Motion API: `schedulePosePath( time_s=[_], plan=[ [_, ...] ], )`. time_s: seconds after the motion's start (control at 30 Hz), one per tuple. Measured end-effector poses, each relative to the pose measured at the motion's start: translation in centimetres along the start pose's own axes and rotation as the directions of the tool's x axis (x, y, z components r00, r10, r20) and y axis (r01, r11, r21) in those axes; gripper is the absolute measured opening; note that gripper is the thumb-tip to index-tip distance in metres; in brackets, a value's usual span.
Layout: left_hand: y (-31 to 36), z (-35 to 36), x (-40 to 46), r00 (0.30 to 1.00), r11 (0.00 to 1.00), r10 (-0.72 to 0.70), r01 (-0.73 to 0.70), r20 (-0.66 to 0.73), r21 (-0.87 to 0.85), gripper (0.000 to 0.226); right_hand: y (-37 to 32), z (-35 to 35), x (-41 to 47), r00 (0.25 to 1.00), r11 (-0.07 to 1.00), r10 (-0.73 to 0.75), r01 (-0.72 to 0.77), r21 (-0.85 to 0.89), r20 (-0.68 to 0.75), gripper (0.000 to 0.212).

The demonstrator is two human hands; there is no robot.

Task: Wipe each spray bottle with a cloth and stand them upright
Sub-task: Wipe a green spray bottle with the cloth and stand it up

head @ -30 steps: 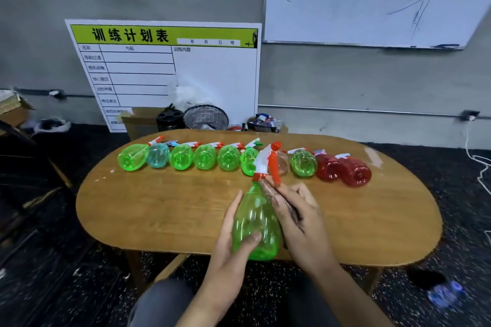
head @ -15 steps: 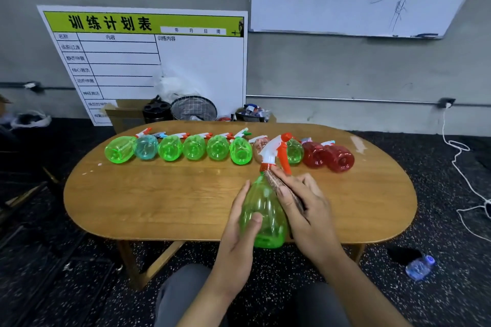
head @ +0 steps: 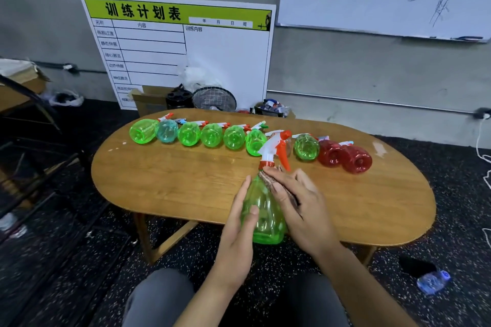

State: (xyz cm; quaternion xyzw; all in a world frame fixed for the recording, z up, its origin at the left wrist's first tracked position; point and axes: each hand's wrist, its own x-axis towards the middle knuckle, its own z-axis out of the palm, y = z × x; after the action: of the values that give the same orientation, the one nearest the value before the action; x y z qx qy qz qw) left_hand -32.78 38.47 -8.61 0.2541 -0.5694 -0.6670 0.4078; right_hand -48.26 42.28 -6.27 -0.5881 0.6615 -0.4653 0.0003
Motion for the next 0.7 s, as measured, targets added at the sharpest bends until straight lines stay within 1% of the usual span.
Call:
schedulePosePath(
  time_s=[0.1, 0.17, 0.23, 0.27, 0.33, 0.4, 0.43, 0.47, 0.5, 0.57, 0.6, 0.63, 0.7],
  plan=[
    [0.1, -1.5, -1.2, 1.000, 1.000, 0.004, -0.004, -0.029, 0.009, 0.053, -1.0, 1.2, -1.5, 0.998, 0.998, -0.060, 0.060, 0.009, -0.025, 0.040],
    [0.0, -2.7, -1.7, 0.999, 1.000, -0.017, 0.017, -0.043, 0.003, 0.047, -1.8, 2.0, -2.8, 0.994, 0.993, -0.113, 0.113, -0.017, -0.010, 0.039],
    [0.2, -3.9, -2.4, 0.998, 1.000, -0.026, 0.025, -0.053, -0.008, 0.041, -2.7, 2.7, -4.6, 0.973, 0.971, -0.227, 0.230, -0.069, 0.045, 0.034],
    [0.3, -4.5, -2.8, 0.998, 0.999, -0.028, 0.026, -0.063, -0.028, 0.041, -3.1, 3.0, -5.5, 0.948, 0.943, -0.308, 0.315, -0.105, 0.084, 0.033],
    [0.8, -5.4, -3.6, 0.997, 0.995, -0.036, 0.029, -0.072, -0.096, 0.043, -3.6, 3.2, -7.0, 0.867, 0.851, -0.473, 0.496, -0.174, 0.156, 0.033],
    [1.1, -6.0, -4.4, 0.998, 0.991, -0.034, 0.026, -0.059, -0.131, 0.044, -4.3, 3.2, -7.6, 0.802, 0.769, -0.572, 0.598, -0.228, 0.175, 0.034],
    [1.1, -6.2, -4.9, 0.998, 0.992, -0.030, 0.023, -0.051, -0.127, 0.042, -4.6, 3.2, -7.5, 0.797, 0.762, -0.582, 0.604, -0.233, 0.163, 0.034],
    [1.0, -6.4, -5.3, 0.999, 0.994, -0.020, 0.015, -0.042, -0.112, 0.039, -5.0, 3.2, -7.2, 0.817, 0.786, -0.562, 0.577, -0.224, 0.133, 0.034],
    [0.9, -6.5, -5.8, 0.999, 0.995, -0.020, 0.017, -0.034, -0.101, 0.039, -5.3, 3.3, -6.9, 0.855, 0.831, -0.512, 0.517, -0.204, 0.081, 0.034],
    [0.5, -6.8, -6.6, 1.000, 0.996, -0.024, 0.023, -0.015, -0.092, 0.042, -5.8, 3.3, -5.9, 0.941, 0.937, -0.337, 0.331, -0.113, -0.040, 0.035],
    [0.3, -6.9, -7.0, 1.000, 0.997, -0.016, 0.015, -0.014, -0.072, 0.043, -5.9, 3.4, -5.5, 0.965, 0.967, -0.253, 0.249, -0.053, -0.075, 0.036],
    [0.1, -7.0, -7.3, 1.000, 0.999, -0.008, 0.007, -0.013, -0.044, 0.045, -6.0, 3.5, -5.2, 0.976, 0.981, -0.196, 0.196, -0.009, -0.091, 0.036],
    [-0.2, -7.2, -7.8, 1.000, 0.999, 0.005, -0.005, -0.020, -0.032, 0.049, -6.4, 4.1, -5.4, 0.984, 0.986, -0.159, 0.162, 0.029, -0.084, 0.037]
  ],
)
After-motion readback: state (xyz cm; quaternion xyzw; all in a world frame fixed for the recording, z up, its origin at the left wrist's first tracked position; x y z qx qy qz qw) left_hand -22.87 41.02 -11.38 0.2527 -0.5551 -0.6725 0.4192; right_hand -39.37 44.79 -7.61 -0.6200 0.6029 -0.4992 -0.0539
